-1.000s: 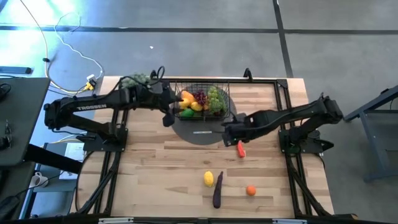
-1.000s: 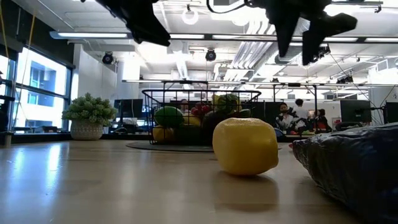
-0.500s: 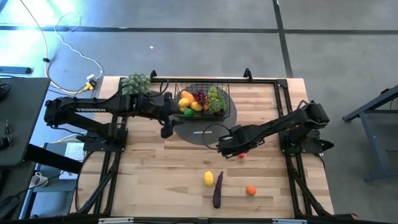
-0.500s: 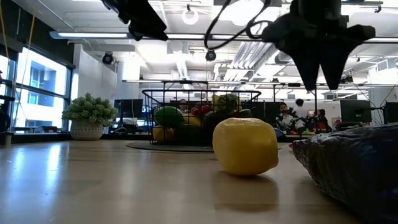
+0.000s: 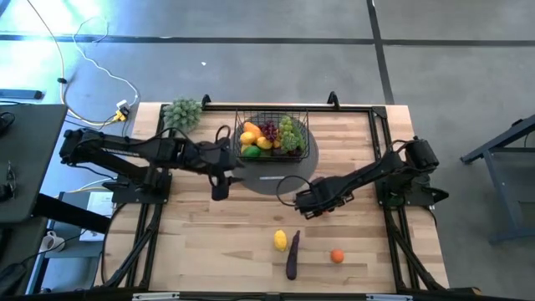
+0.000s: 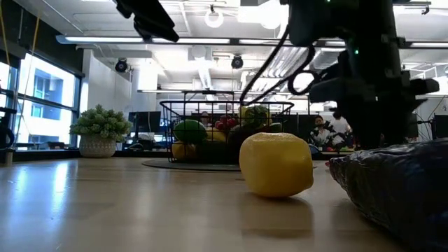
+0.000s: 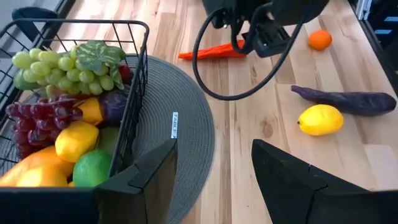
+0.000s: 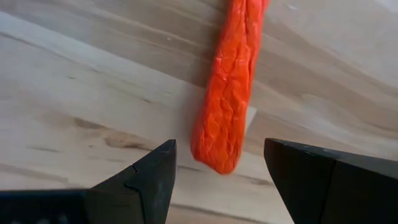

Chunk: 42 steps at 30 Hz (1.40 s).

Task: Build produce basket
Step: Put the orange carrot into the black wire basket

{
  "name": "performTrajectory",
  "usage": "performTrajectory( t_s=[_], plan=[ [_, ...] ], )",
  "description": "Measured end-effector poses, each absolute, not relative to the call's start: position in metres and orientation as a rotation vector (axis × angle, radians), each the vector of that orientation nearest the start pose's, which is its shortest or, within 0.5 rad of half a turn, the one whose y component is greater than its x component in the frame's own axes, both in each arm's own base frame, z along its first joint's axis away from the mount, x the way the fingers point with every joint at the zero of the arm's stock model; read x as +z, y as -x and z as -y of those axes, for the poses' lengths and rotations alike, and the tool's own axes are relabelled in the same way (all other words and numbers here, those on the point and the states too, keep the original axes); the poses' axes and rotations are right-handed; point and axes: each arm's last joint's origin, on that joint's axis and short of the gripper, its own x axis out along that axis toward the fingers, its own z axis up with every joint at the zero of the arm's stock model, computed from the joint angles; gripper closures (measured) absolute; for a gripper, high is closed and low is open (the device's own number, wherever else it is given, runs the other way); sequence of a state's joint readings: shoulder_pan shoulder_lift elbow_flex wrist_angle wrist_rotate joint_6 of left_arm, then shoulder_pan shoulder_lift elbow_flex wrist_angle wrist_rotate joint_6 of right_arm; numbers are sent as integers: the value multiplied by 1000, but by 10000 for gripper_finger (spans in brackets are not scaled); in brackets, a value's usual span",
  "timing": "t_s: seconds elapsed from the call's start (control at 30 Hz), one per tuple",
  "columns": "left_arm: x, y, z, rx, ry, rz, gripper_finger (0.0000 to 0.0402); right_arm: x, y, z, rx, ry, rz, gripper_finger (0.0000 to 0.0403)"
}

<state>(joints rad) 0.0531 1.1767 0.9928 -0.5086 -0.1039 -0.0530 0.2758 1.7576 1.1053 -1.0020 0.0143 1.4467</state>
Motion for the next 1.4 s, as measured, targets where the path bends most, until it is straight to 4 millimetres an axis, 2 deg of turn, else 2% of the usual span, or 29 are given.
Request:
performTrajectory(
  t_s=[0.23, 0.33, 0.57, 0.7, 1.03, 1.27, 1.4],
  plan=[
    [300, -244, -10, 180, 9, -687, 204, 145, -275, -77, -952, -887, -1394, 193],
    [300, -244, -10, 181, 8, -687, 204, 140, -272, -77, -947, -898, -1384, 229],
    [300, -245, -10, 180, 5, -688, 204, 138, -273, -77, -921, -913, -1362, 346],
    [300, -244, -11, 211, -7, -691, 204, 142, -271, -76, -913, -920, -1353, 350],
    [302, -243, -21, 271, 38, -673, 204, 181, -276, -78, -726, -1076, -1148, 350],
    [301, -238, -49, 368, 43, -683, 204, 216, -283, -78, -543, -1175, -919, 350],
    [301, -235, -65, 414, 21, -690, 204, 234, -284, -71, -506, -1198, -765, 350]
  ],
)
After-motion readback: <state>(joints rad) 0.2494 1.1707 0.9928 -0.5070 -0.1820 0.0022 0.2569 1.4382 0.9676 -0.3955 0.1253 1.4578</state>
